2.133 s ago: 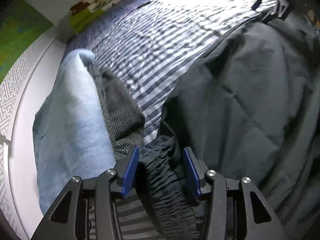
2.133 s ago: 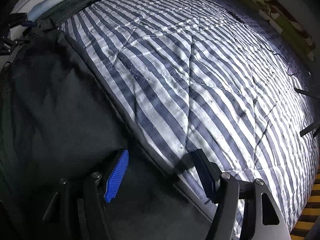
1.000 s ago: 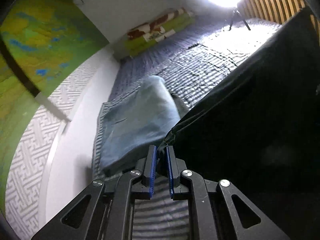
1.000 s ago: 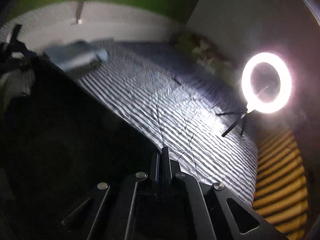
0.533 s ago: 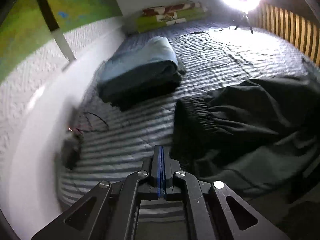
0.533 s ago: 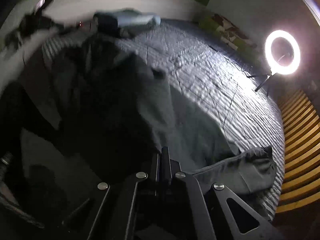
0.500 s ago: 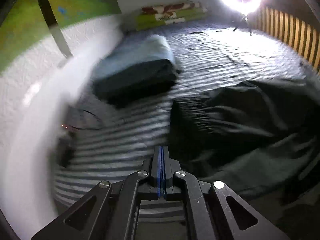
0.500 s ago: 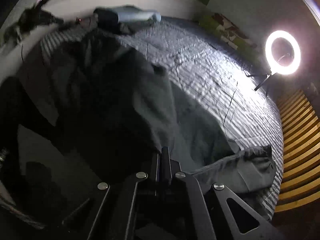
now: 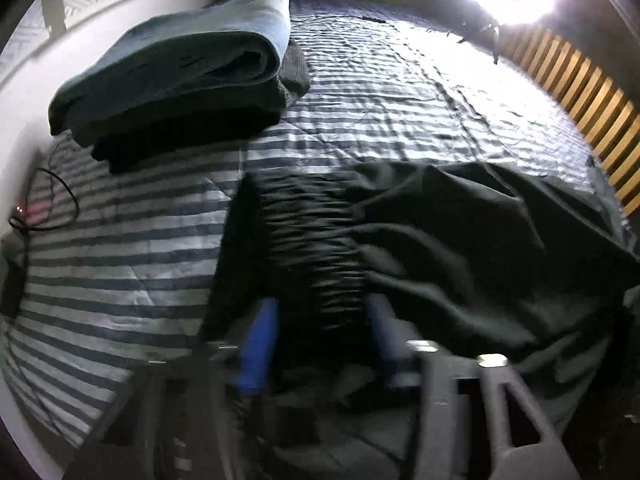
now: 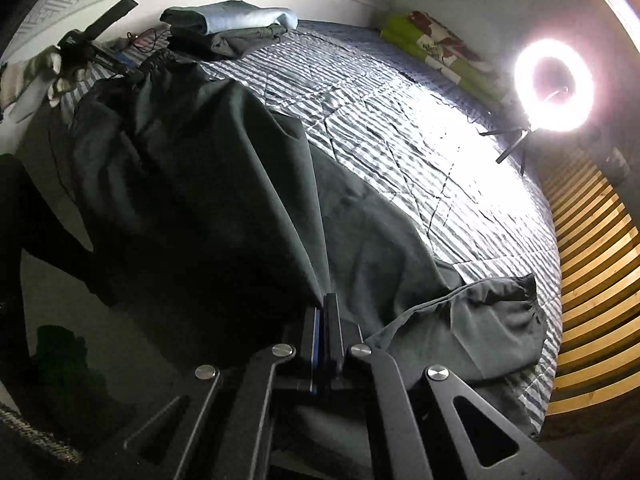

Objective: Fold large clothes

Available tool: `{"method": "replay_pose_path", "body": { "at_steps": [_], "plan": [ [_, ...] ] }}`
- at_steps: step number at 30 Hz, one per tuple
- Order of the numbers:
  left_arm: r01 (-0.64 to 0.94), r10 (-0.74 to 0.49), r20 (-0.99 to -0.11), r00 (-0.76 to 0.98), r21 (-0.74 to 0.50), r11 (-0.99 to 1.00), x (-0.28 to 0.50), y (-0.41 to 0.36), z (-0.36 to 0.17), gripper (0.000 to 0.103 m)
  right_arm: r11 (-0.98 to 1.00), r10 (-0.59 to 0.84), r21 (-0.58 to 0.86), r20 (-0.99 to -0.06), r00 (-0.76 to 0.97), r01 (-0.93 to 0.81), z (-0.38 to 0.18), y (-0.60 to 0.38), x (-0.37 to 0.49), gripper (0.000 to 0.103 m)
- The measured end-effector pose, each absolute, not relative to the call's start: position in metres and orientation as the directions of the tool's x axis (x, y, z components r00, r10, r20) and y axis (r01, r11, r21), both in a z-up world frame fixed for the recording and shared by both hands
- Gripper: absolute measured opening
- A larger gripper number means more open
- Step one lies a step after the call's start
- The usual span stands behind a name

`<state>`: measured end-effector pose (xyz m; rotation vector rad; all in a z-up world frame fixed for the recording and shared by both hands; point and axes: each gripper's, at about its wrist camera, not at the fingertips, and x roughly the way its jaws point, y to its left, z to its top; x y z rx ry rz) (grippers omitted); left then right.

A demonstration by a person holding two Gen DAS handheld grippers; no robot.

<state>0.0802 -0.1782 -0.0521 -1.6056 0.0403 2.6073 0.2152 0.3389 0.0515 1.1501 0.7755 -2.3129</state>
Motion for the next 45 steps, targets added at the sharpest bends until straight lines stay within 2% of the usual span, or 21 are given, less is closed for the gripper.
{"method": "replay_pose_path", "body": {
  "at_steps": [1,5,6,7,8,9,11,14,15,16,17,19,21,28,33,38,41,45],
  "plan": [
    [-0.079,0.019,-0.896,-0.445,0.018,-0.997,0.079,-0.178,-0.054,0.020,-0.748,-0.135,-0.283,-0.821,-0.555,0.600,0.052,0.339,0.215,0.001],
    [-0.060,-0.004,-0.879,-0.476,0.037,-0.998,0.087,-0.185,-0.040,0.022,-0.762,-0.150,-0.253,-0.827,-0.543,0.596,0.052,0.342,0.207,0.001],
    [-0.039,0.013,-0.888,-0.460,0.006,-0.999,0.091,-0.192,-0.037,0.028,-0.764,-0.152,-0.251,-0.826,-0.543,0.595,0.053,0.343,0.206,0.001],
    [-0.025,0.065,-0.898,-0.435,-0.059,-0.998,0.094,-0.197,-0.034,0.043,-0.765,-0.153,-0.250,-0.824,-0.546,0.593,0.054,0.343,0.206,0.001],
    [-0.017,0.107,-0.902,-0.419,-0.110,-0.994,0.094,-0.201,-0.034,0.051,-0.767,-0.156,-0.248,-0.823,-0.546,0.592,0.055,0.343,0.206,0.001],
    [-0.012,0.133,-0.901,-0.412,-0.140,-0.990,0.095,-0.202,-0.034,0.054,-0.769,-0.160,-0.243,-0.823,-0.546,0.591,0.055,0.343,0.206,0.001],
    [-0.004,0.138,-0.908,-0.396,-0.148,-0.989,0.094,-0.200,-0.040,0.064,-0.771,-0.168,-0.232,-0.824,-0.541,0.593,0.055,0.342,0.206,0.001],
    [0.065,0.142,-0.907,-0.397,-0.182,-0.981,0.082,-0.202,-0.051,0.069,-0.766,-0.181,-0.223,-0.825,-0.535,0.603,0.053,0.339,0.208,0.001],
    [0.080,0.149,-0.904,-0.400,-0.197,-0.977,0.078,-0.203,-0.054,0.067,-0.760,-0.184,-0.223,-0.827,-0.532,0.610,0.052,0.338,0.210,0.001],
    [0.088,0.150,-0.902,-0.405,-0.201,-0.976,0.075,-0.201,-0.057,0.040,-0.757,-0.185,-0.225,-0.827,-0.531,0.613,0.052,0.338,0.212,0.001],
    [0.094,0.119,-0.909,-0.399,-0.170,-0.981,0.071,-0.198,-0.059,0.021,-0.752,-0.183,-0.232,-0.826,-0.534,0.617,0.052,0.338,0.214,0.001],
    [0.087,0.067,-0.908,-0.413,-0.113,-0.990,0.067,-0.190,-0.055,0.019,-0.754,-0.178,-0.237,-0.824,-0.538,0.613,0.054,0.339,0.215,0.001],
    [0.057,0.045,-0.901,-0.431,-0.077,-0.995,0.067,-0.186,-0.043,0.009,-0.761,-0.178,-0.237,-0.819,-0.546,0.604,0.059,0.343,0.214,0.001],
    [0.081,0.031,-0.850,-0.526,-0.086,-0.993,0.083,-0.215,0.027,0.004,-0.782,-0.205,-0.252,-0.760,-0.617,0.570,0.098,0.349,0.210,0.001],
    [0.078,0.009,-0.851,-0.525,-0.059,-0.995,0.116,-0.226,0.047,0.003,-0.767,-0.239,-0.242,-0.751,-0.616,0.594,0.112,0.341,0.230,0.001],
    [0.071,-0.001,-0.898,-0.441,-0.033,-0.997,0.163,-0.229,0.009,0.002,-0.725,-0.226,-0.235,-0.806,-0.547,0.647,0.082,0.333,0.260,0.001],
    [0.100,-0.011,-0.920,-0.391,-0.031,-0.994,0.172,-0.236,-0.022,0.001,-0.721,-0.218,-0.184,-0.855,-0.470,0.668,0.053,0.330,0.269,0.001],
    [0.111,-0.021,-0.938,-0.346,-0.019,-0.994,0.178,-0.234,-0.052,0.001,-0.663,-0.167,-0.213,-0.892,-0.419,0.718,0.018,0.318,0.282,0.001]
  ]
}}
